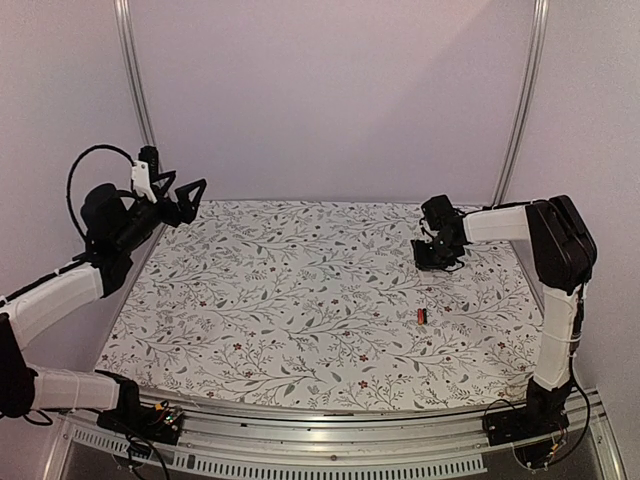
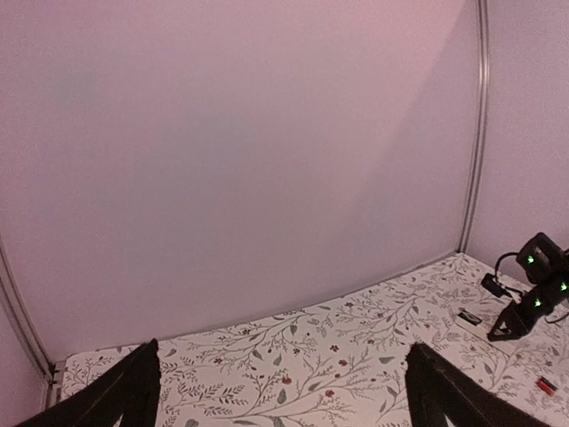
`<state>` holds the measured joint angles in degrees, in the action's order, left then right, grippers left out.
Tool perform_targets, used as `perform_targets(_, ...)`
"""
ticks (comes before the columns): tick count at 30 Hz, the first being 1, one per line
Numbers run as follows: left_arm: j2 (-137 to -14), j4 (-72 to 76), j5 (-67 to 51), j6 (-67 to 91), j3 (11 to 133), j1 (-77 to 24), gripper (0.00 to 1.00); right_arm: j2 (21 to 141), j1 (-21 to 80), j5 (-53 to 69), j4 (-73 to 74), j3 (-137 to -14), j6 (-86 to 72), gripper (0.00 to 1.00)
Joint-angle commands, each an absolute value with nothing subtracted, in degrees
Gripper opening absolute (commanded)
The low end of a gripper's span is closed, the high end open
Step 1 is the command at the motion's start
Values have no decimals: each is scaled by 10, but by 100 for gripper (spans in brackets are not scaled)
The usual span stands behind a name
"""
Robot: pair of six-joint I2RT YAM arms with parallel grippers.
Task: Load the batteries into the remote control
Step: Pick up the remote control from the center of the board, then pass from the right arm to the left
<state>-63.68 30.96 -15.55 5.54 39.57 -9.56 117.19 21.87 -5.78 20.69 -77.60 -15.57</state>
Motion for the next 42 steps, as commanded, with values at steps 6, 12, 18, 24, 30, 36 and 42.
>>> perform_targets(6, -647, 329, -245, 38, 394, -125, 94, 1062, 230, 107, 172, -771, -58, 6)
perform_targets(12, -640, 331, -390, 1, 392, -182, 94, 936, 327, 326, 120, -762, 80, 7)
perform_targets(18, -654, 388, -561, 45, 397, -244, 99, 900, 415, 430, 56, -773, 155, 0)
perform_targets(24, -682, 432, -573, 102, 409, -285, 100, 904, 442, 467, -12, -779, 132, 0)
perform_targets(30, -690, 453, -525, 119, 411, -314, 97, 936, 459, 472, -1, -805, 133, 0)
perform_targets(36, -704, 465, -486, 151, 425, -317, 86, 957, 479, 470, 18, -822, 154, 0)
perform_targets(42, -722, 472, -490, 168, 424, -321, 75, 971, 484, 472, 20, -830, 153, 0)
